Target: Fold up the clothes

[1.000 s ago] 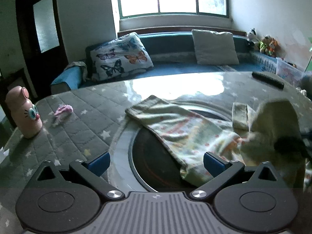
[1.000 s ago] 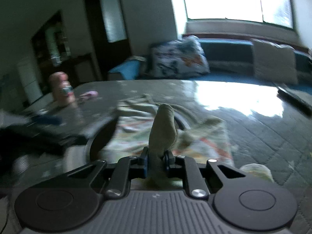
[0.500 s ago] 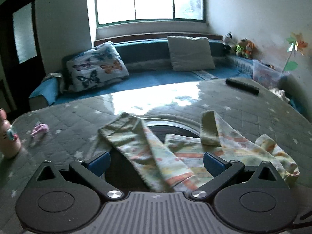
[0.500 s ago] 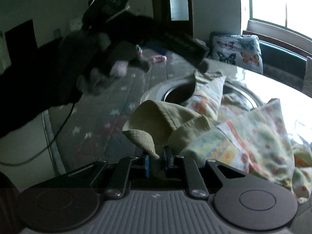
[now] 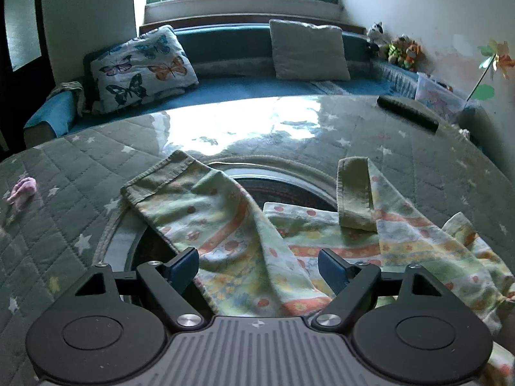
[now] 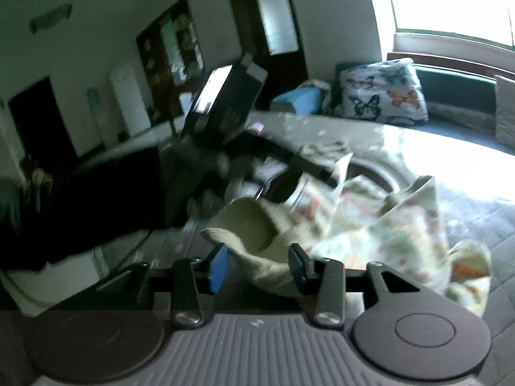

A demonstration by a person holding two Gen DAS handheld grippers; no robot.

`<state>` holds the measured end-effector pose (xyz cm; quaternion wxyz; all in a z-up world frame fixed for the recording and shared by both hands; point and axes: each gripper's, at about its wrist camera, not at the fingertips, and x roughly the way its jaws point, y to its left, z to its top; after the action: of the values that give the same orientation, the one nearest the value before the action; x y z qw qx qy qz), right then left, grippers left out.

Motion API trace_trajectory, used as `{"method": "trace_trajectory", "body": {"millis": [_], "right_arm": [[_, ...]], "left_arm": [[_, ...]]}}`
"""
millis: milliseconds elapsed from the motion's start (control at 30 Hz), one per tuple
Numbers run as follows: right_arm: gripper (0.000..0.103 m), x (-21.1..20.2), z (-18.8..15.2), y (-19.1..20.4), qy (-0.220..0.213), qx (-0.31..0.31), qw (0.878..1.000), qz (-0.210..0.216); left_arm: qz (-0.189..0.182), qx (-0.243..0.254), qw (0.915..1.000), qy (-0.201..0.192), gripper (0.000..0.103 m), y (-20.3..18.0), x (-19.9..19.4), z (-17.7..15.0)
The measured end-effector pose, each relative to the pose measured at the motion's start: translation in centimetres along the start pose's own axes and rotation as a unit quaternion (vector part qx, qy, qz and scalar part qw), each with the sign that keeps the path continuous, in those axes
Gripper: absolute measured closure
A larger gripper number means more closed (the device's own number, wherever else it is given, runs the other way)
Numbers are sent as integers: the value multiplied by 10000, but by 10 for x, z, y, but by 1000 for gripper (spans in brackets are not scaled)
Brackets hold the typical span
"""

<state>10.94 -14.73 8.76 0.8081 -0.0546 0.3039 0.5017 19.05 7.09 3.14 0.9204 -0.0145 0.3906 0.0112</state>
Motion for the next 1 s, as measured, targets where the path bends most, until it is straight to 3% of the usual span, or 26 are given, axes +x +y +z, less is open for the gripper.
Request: {"method": "trace_trajectory", "body": {"millis": [167,400,500,567,667,700,800,867,1000], "right_arm": [[53,1,25,-42,-232,655,9976,-44],[53,44,36,-95,-12,818,9901,-1139],[53,72,34,-121,151,1014,9825,-1552],[53,84,31,-135,208,1163,9788,-1673],[53,98,21,-152,239,1465,9734,-1742],[54,101,19,-154,245,1522,9726,-1741],[67,106,14,-157,320,1594,9726,-1663],[91,105,12,-154,328,1619,9720,-1671],[99,87,15,-143,100,1641,9707,-1755]], "left_arm": [[-71,162,9998,98,23,-2,11,4],[-85,183,9996,188,31,-3,29,10],[-68,180,9994,278,49,-2,36,12],[-41,152,9992,371,73,1,41,11],[-115,107,9991,391,92,6,39,7],[-118,112,9993,344,94,6,36,6],[-80,123,9998,163,99,7,22,3],[-29,125,9999,36,99,9,11,1],[42,-23,9997,-234,100,19,-22,-7]]}}
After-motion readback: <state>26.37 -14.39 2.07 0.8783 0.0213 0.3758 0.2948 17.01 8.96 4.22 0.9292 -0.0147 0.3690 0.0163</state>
